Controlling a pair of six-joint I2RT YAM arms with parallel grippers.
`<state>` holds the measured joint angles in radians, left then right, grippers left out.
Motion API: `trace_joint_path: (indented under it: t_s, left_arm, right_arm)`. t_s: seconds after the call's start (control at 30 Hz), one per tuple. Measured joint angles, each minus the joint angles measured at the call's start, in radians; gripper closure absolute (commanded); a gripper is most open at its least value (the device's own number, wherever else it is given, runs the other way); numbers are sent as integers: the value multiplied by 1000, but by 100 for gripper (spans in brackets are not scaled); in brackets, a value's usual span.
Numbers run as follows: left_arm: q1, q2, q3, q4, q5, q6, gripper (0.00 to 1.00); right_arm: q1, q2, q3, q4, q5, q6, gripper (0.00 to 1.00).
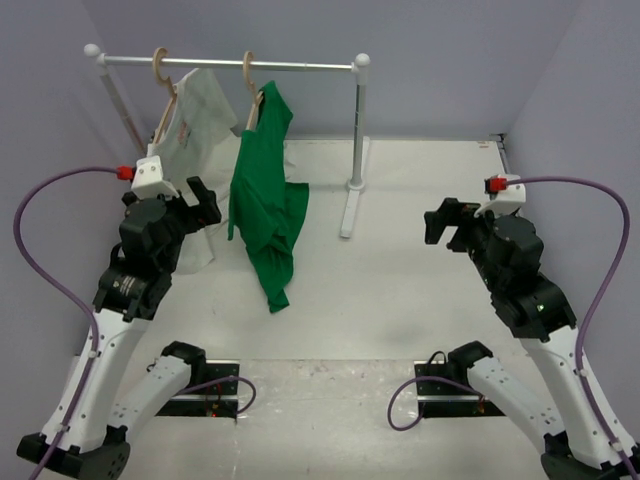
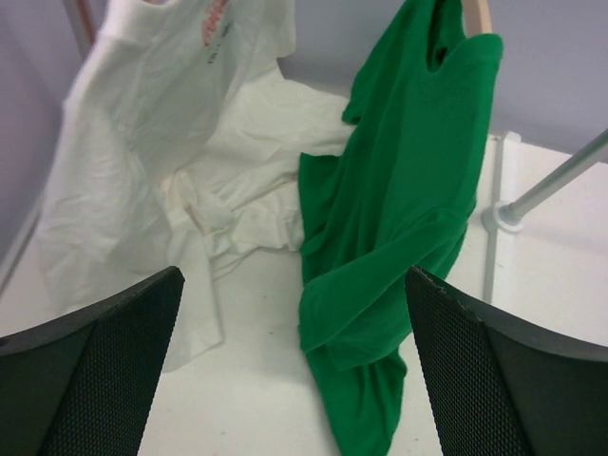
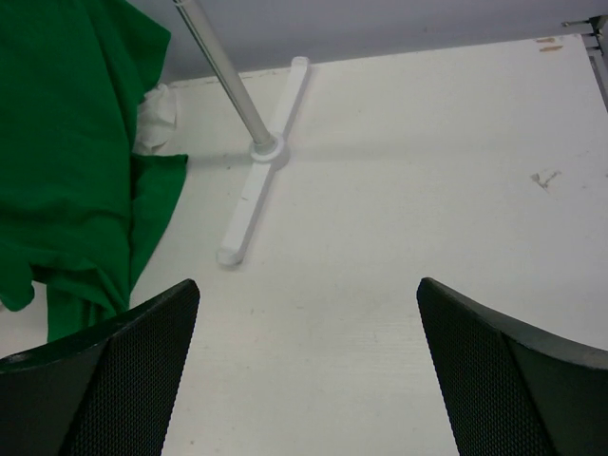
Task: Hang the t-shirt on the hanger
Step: Place the hanger at the clothesline, then reset both arms
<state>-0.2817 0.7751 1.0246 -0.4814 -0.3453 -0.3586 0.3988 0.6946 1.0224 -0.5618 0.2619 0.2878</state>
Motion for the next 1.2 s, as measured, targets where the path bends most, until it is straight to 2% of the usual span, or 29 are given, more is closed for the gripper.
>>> trace_joint_path:
  t_s: [0.2,0.43,0.7,0.97,1.2]
  left_arm:
    - [0,-175,-88,-52,-92,49,0]
    - [0,-292,-240,-53,-158,76,0]
    - [0,-365,-292,-33,-157,90,0]
    - [0,-541,-377,13,-134,130,0]
    - [0,-552,-379,29,-134,136,0]
  right_arm:
    - [0,-124,1,-78,9,-5,1]
    - [0,-292,-70,-28,1,-27,1]
    - [0,-289,-124,-28,2,-47,1]
    - [0,-289,-124,-28,2,-62,1]
    - [0,-289,-124,-28,2,-64,1]
